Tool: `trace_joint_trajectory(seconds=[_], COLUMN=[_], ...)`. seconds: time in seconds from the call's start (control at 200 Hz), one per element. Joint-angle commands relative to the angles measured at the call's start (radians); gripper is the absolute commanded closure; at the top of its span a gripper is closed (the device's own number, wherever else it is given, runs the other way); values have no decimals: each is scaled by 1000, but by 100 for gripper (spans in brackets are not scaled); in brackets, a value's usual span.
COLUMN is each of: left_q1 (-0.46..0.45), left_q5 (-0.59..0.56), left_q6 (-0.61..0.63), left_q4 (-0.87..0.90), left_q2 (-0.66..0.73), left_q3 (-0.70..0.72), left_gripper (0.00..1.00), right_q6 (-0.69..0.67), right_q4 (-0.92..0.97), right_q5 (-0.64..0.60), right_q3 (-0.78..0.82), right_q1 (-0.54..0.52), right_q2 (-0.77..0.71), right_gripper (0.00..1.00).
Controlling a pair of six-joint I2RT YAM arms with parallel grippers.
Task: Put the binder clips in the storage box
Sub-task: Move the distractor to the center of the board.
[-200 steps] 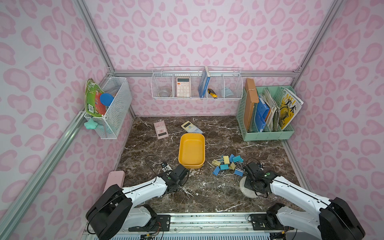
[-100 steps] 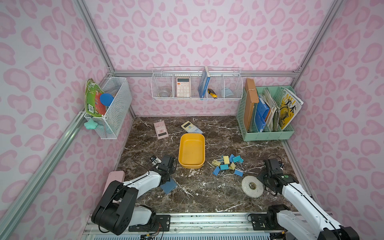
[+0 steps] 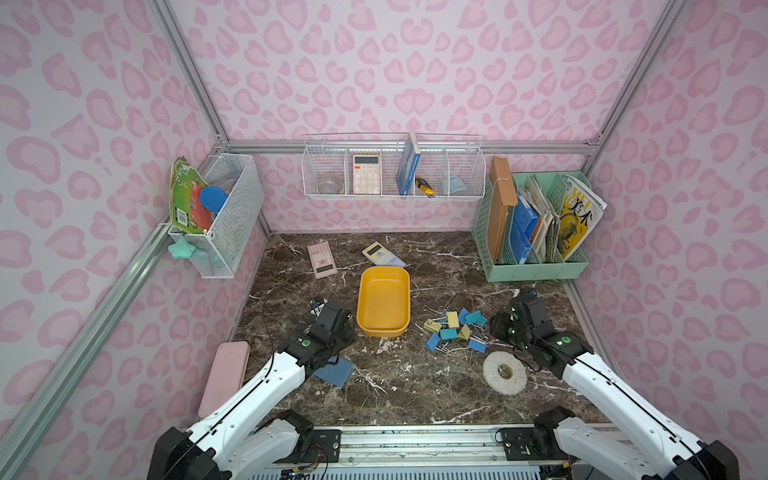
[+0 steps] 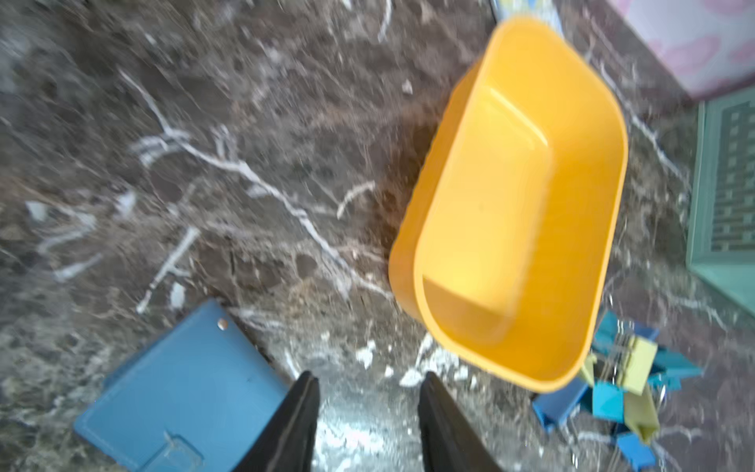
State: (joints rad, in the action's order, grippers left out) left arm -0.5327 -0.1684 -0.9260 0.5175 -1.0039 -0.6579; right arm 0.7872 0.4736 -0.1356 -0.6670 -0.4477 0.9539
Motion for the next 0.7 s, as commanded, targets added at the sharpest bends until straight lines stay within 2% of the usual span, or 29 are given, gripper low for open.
trace_joint_trajectory(seconds=[0.0,0.08,0.155,0.265,0.42,0.54,0.595,0.64,0.695], left_q1=[-81,-156,-216,-230,-189,-71,-57,-51,-42], left_q5=[124,160,149,92,-50,-63,-106,-151,-171], left_q6=[-129,-238,-305,-350,-328,-260,-233,-212,-165], left_q4=[2,-70,-71,-13,57,62,96,134,137], left_q2=[7,11,13,32,46,32,33,38,47], left_q3=[74,159,196,227,261,264,234,202,165], left_gripper=[63,65,69,74,77,77,77,75,66], right_q6=[-46,-78,-96,-113,-141,-179,-181,-183,-191], right_q4=[-15,-12,-19,-39,-72,-77,-100,-120,-133], right_q5=[19,24,25,42,79,108,156,181,200], right_q3=[-24,-56,-84,-109,-152,-242,-273,-299,-334], right_q1=[-5,-5,-5,-4,-47,-143,-172,-200,-224], right_q2=[20,46,70,103,174,290,339,376,425], right_gripper=[53,51,51,52,51,48,47,45,43])
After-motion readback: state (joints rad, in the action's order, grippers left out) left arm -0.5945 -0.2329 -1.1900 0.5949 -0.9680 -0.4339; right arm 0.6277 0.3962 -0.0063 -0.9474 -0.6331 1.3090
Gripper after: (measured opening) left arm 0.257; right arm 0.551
